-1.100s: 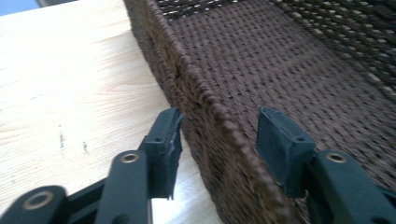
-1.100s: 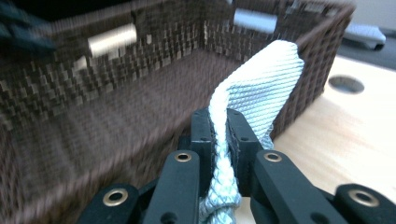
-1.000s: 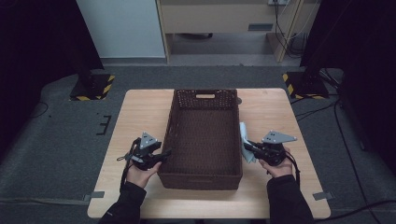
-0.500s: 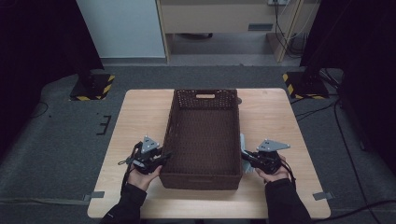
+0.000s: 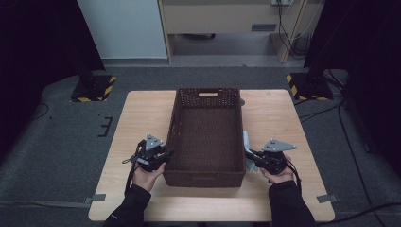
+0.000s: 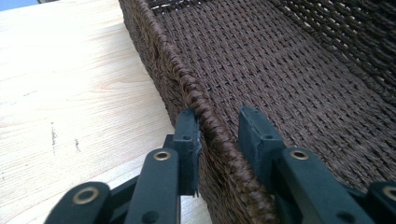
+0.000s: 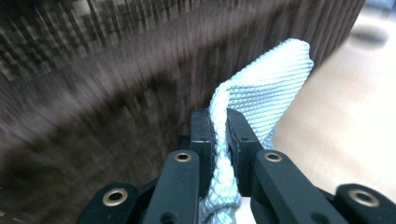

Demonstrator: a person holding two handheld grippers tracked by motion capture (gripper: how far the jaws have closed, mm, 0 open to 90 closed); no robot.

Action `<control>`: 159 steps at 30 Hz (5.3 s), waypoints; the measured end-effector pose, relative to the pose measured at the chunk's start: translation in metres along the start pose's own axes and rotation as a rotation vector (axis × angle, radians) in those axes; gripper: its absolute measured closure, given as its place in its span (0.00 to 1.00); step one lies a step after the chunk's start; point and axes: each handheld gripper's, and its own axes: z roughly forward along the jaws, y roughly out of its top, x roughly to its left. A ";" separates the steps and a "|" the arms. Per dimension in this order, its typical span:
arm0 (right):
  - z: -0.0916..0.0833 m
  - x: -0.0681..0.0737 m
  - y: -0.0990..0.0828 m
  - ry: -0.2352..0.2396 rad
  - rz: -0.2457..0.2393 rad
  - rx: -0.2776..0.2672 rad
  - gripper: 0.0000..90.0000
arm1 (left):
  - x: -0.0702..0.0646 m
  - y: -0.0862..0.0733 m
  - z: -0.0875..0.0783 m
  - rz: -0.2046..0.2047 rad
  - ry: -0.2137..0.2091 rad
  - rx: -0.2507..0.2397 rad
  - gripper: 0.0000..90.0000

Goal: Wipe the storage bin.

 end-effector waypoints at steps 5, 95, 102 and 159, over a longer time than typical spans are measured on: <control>0.019 0.002 -0.012 0.003 -0.002 0.124 0.93 | 0.001 -0.001 -0.001 0.026 0.022 -0.011 0.64; -0.028 0.044 -0.033 0.075 0.006 0.084 0.93 | 0.003 0.001 -0.001 0.019 0.008 0.016 0.75; -0.063 0.051 -0.011 0.106 -0.014 -0.171 0.93 | 0.004 0.000 -0.001 0.012 0.005 0.018 0.74; -0.094 -0.032 -0.054 -0.348 0.180 0.027 0.93 | 0.005 0.001 0.000 0.014 -0.002 0.026 0.73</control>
